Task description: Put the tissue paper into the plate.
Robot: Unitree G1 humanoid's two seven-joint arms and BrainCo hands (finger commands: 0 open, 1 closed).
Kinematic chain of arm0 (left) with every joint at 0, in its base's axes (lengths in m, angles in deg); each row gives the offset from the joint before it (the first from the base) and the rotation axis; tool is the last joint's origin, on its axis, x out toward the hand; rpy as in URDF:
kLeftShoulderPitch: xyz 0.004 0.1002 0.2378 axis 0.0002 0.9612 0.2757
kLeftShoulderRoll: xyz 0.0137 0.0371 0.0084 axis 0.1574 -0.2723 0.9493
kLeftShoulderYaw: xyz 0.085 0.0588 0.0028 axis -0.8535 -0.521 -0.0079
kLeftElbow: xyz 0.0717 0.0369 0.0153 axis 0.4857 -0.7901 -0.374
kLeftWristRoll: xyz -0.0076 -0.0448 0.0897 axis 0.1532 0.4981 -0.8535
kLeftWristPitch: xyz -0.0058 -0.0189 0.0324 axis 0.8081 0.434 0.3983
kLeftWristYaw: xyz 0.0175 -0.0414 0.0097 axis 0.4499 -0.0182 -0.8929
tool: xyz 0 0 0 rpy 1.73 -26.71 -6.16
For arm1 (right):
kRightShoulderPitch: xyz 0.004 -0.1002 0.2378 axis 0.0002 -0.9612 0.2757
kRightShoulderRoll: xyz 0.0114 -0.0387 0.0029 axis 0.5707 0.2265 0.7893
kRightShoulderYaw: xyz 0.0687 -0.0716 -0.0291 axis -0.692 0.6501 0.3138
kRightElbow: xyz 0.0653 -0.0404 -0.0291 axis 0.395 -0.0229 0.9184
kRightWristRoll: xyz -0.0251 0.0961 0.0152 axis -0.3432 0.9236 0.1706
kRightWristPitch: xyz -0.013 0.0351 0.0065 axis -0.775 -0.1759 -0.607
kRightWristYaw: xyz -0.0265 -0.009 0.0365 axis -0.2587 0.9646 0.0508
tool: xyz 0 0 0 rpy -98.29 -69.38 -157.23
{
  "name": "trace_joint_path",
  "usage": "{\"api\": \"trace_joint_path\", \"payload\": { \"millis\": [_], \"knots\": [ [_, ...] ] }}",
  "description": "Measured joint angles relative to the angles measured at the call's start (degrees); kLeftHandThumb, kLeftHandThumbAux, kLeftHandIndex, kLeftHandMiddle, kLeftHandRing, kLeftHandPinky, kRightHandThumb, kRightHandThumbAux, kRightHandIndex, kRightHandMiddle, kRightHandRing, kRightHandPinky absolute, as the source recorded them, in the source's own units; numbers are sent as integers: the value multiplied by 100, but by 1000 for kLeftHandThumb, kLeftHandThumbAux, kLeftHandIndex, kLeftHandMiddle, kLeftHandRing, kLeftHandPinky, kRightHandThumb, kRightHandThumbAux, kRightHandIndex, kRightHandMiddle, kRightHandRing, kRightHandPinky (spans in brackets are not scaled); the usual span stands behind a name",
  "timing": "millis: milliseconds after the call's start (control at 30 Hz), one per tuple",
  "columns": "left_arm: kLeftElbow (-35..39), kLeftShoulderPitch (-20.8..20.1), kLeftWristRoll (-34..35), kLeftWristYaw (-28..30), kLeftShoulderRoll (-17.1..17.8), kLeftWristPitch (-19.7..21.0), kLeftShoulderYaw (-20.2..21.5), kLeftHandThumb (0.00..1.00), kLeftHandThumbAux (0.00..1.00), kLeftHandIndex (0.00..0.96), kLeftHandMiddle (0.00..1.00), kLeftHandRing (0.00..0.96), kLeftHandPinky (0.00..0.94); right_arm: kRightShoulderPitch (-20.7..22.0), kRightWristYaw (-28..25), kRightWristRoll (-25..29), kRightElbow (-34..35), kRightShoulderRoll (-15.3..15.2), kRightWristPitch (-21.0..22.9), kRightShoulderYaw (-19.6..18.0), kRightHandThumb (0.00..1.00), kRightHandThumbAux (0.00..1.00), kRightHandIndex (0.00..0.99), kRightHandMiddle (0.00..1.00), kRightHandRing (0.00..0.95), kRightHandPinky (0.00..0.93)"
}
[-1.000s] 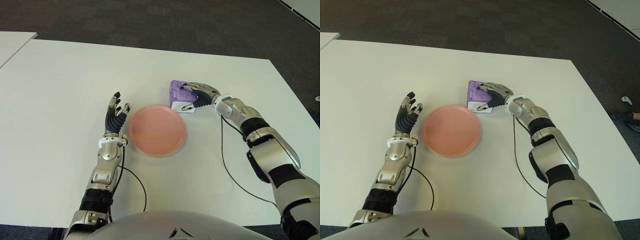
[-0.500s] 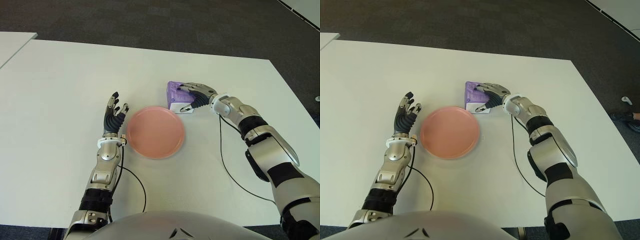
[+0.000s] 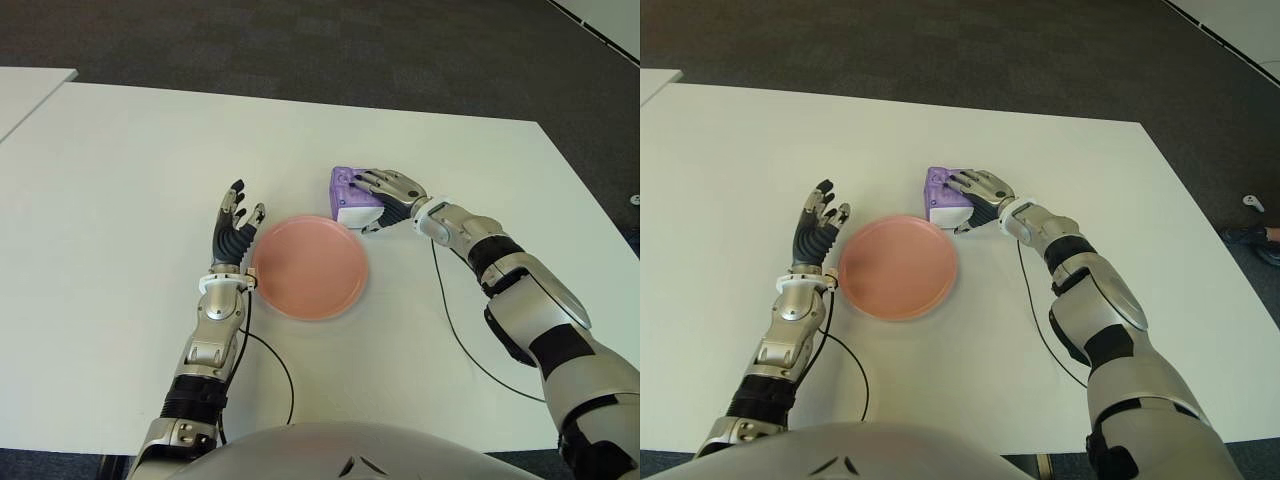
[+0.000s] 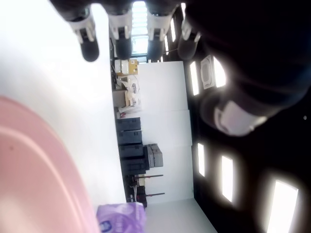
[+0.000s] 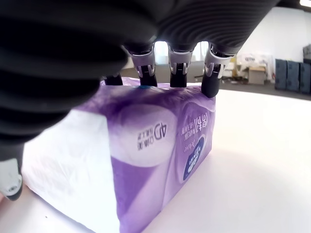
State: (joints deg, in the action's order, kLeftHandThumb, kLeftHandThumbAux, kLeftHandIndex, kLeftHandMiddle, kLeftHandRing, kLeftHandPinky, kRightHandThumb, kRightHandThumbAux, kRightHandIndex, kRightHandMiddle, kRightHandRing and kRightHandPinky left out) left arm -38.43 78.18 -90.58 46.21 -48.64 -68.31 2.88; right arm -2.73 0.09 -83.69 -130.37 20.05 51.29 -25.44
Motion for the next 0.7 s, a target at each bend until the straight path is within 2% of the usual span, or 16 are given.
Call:
{"api": "trace_joint_path", "payload": {
  "millis": [67,167,400,700],
  "knots": [
    [-360,-59,57,0,26,-76,77,0,558,0,0,0,0,2,203,-133,-41,23,121,160,345,570,1,71,41,0],
    [-426,-41,67,0,5,-135,98,0,561,0,0,0,0,-25,518,-282,-133,40,282,364,349,590,2,76,44,4],
    [458,77,42,0,-100,219,-84,0,569,0,0,0,0,-5,1112,-388,-379,85,601,699,356,629,4,87,56,14],
    [1006,252,-116,-28,-92,494,-253,0,573,0,0,0,0,50,1243,-387,-452,158,722,924,341,640,0,65,39,11]
  ]
}}
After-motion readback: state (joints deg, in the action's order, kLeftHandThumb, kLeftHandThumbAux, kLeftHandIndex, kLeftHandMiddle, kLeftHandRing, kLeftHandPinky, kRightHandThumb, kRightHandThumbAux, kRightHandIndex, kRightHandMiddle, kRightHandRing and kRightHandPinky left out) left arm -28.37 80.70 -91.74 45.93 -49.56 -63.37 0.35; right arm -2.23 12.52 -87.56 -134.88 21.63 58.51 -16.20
